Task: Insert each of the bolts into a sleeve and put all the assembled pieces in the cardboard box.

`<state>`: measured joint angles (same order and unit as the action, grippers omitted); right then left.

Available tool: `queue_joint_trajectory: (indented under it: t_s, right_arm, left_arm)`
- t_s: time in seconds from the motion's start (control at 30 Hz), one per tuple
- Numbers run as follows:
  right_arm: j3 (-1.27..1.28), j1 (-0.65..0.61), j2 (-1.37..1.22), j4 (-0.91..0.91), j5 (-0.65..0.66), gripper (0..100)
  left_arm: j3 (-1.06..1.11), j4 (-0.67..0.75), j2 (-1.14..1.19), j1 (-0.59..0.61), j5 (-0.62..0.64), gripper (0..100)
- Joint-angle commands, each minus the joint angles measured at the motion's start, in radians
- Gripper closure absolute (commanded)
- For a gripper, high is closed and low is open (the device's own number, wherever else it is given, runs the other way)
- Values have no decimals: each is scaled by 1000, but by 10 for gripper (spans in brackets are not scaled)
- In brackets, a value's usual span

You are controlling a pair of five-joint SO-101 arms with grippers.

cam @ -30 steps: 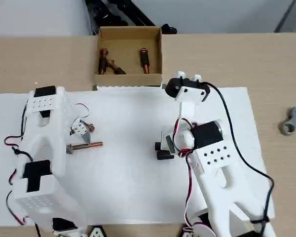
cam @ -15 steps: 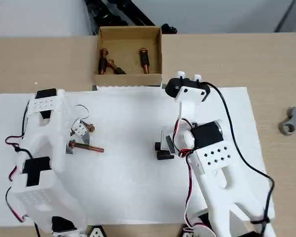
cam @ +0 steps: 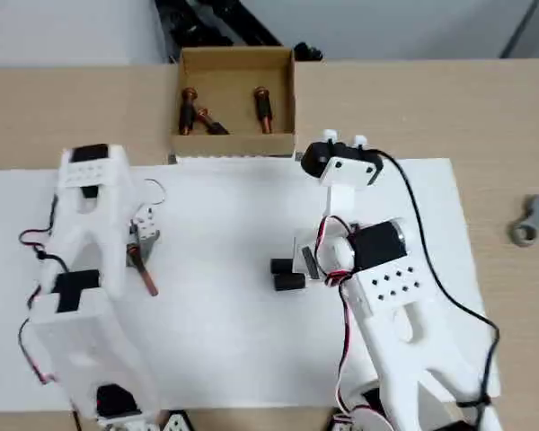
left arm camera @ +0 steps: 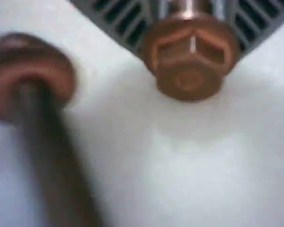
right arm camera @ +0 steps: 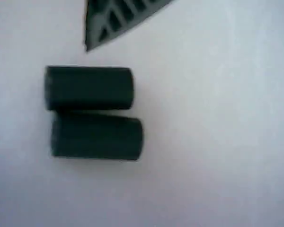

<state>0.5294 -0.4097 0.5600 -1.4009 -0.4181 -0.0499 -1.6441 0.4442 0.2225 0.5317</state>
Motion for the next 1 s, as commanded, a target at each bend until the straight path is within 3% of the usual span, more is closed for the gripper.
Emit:
queue_joint_trajectory:
  t_s: [0.0,0.53,0.8,0.97]
  right_arm:
    - [2,-2,21,5,-11,654]
    - [2,-2,28,5,-14,653]
    - [31,-114,19,-12,-173,655]
    - [66,-151,19,53,-49,656]
  left_arm:
    - [-90,-43,-9,2,-9,994]
    - [-111,-87,-14,0,-282,994]
    - [-111,-68,-173,3,-512,994]
    - [-111,-66,-351,0,-641,994]
